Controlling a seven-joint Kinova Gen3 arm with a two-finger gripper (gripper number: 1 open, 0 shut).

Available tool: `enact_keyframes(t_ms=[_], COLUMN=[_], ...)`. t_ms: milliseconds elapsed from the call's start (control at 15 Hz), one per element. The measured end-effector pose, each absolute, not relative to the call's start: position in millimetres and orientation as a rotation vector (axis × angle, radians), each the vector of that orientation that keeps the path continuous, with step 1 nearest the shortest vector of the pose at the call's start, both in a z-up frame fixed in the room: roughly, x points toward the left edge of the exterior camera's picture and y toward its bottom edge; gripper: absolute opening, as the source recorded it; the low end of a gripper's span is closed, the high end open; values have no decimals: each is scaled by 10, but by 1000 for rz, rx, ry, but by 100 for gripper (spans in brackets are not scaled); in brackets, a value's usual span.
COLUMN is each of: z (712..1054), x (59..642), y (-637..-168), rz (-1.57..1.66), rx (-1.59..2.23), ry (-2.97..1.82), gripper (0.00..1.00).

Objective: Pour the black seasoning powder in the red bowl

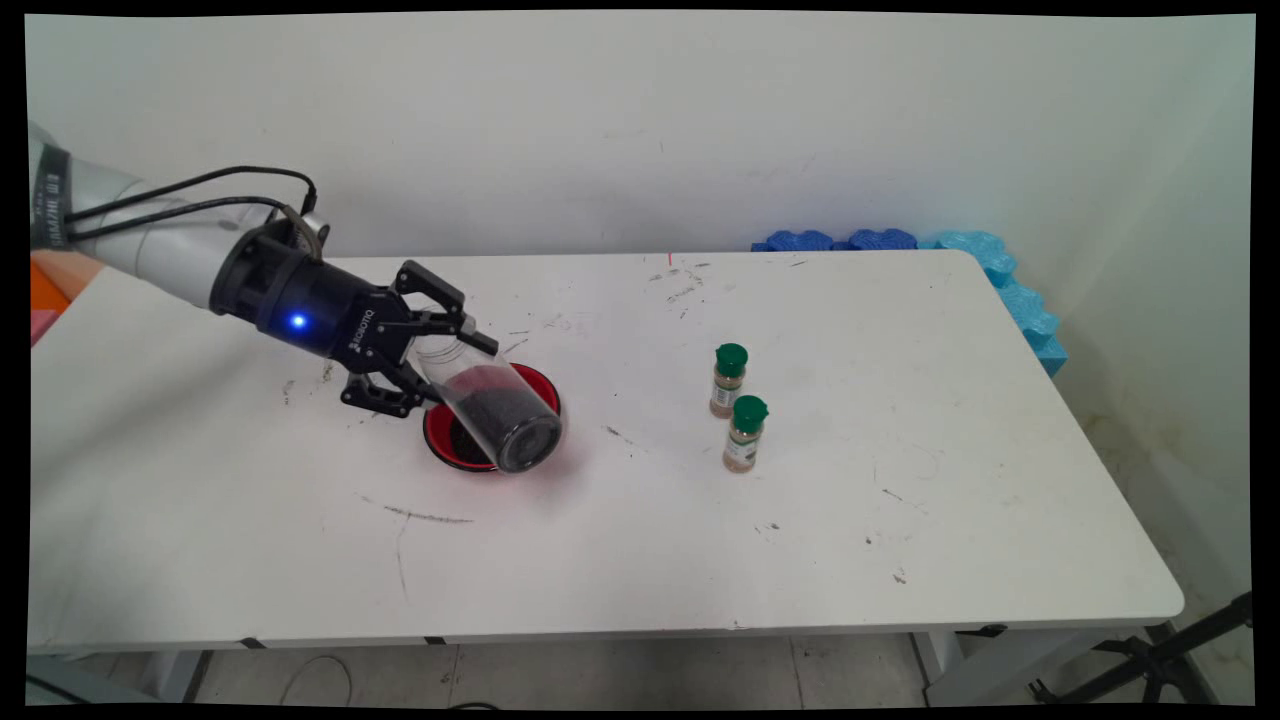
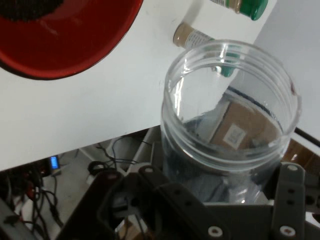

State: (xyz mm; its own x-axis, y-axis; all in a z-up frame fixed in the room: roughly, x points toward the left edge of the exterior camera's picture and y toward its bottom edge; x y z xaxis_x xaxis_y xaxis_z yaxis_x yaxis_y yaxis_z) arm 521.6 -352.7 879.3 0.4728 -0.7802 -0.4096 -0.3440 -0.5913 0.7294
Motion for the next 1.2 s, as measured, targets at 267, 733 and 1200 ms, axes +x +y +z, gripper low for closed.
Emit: enact_keyframes(t_ms=[267,733,1200], z=[8750,8673,8629], x=[5211,5188,5148], y=[-3562,-3581,-3549], rz=[-1052,-1122,-1182], rx=[2192,2242,2269], ry=[-835,-699,-608], gripper=[0,0,0])
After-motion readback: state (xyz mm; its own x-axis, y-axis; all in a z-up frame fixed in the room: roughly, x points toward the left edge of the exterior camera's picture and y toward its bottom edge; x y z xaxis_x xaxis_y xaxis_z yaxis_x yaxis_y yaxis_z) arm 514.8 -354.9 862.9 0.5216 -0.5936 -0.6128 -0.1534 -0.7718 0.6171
